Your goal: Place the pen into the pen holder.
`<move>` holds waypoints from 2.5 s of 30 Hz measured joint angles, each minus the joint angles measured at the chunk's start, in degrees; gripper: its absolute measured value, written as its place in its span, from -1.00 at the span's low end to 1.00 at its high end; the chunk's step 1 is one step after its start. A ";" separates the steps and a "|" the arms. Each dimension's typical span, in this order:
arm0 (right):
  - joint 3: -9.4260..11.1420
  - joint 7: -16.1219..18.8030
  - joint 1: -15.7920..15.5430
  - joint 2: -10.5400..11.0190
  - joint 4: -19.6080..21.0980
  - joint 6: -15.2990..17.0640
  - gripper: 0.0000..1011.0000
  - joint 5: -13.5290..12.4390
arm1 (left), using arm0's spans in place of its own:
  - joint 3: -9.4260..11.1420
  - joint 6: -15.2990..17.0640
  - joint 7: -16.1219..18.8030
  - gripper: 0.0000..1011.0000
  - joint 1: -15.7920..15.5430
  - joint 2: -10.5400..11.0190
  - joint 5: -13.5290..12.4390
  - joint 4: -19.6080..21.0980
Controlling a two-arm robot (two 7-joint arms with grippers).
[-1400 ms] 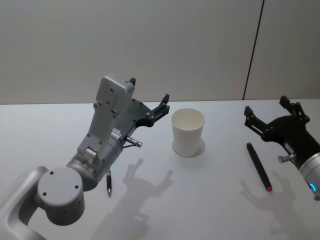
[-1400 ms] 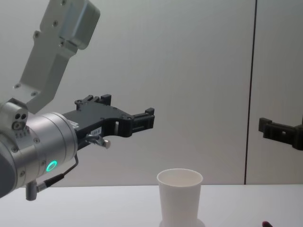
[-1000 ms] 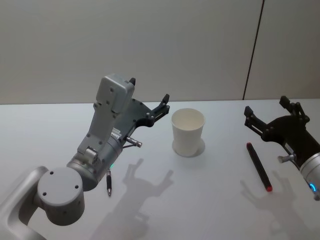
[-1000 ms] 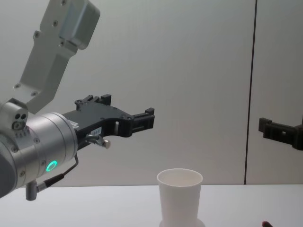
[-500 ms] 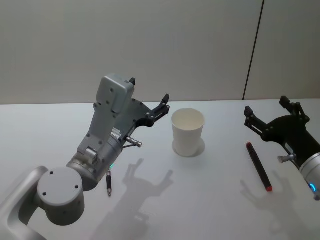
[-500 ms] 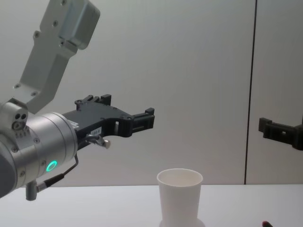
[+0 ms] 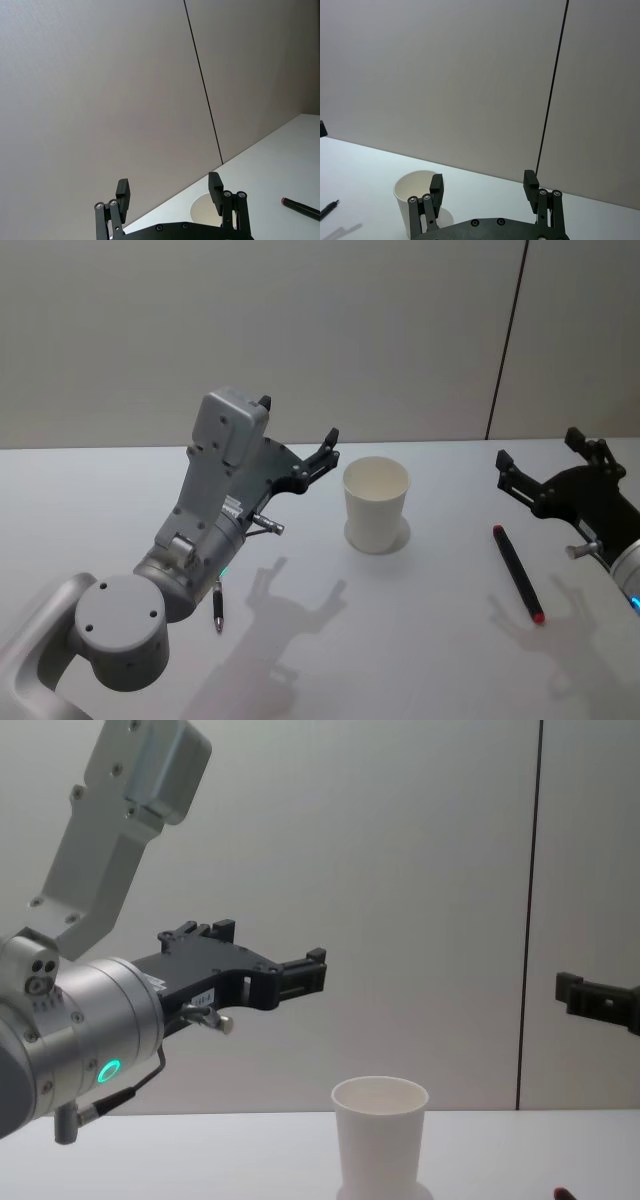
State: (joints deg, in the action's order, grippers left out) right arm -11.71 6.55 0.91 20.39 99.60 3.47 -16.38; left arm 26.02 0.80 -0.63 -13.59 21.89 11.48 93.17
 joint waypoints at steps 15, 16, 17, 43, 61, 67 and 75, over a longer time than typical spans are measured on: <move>1.18 3.46 3.93 0.84 -2.69 7.57 0.98 1.07 | 0.00 0.00 0.00 0.98 0.00 0.00 0.00 0.00; 1.21 3.72 4.34 0.85 -2.93 8.45 0.98 1.23 | 0.00 0.00 0.00 0.98 0.00 0.00 0.00 0.00; 1.24 3.84 4.54 0.86 -3.05 8.93 0.98 1.33 | 0.00 0.00 0.00 0.98 0.00 0.00 0.00 0.00; 0.23 2.25 10.87 -1.84 -8.46 24.00 0.98 5.30 | 0.00 0.00 0.00 0.98 0.00 0.00 0.00 0.00; -1.14 -0.57 15.73 -5.42 -14.74 31.69 0.98 7.58 | 0.00 0.00 0.00 0.98 0.00 0.00 0.00 0.00; -1.58 -1.25 16.73 -6.46 -16.20 33.59 0.98 7.80 | 0.00 0.00 0.00 0.98 0.00 0.00 0.00 0.00; -1.98 -2.39 17.83 -7.76 -17.92 35.73 0.98 7.70 | 0.00 0.00 0.00 0.98 0.00 0.00 0.00 0.00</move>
State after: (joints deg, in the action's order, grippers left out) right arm -13.69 4.16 18.74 12.62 81.67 39.21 -8.68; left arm 26.02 0.80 -0.63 -13.59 21.90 11.48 93.17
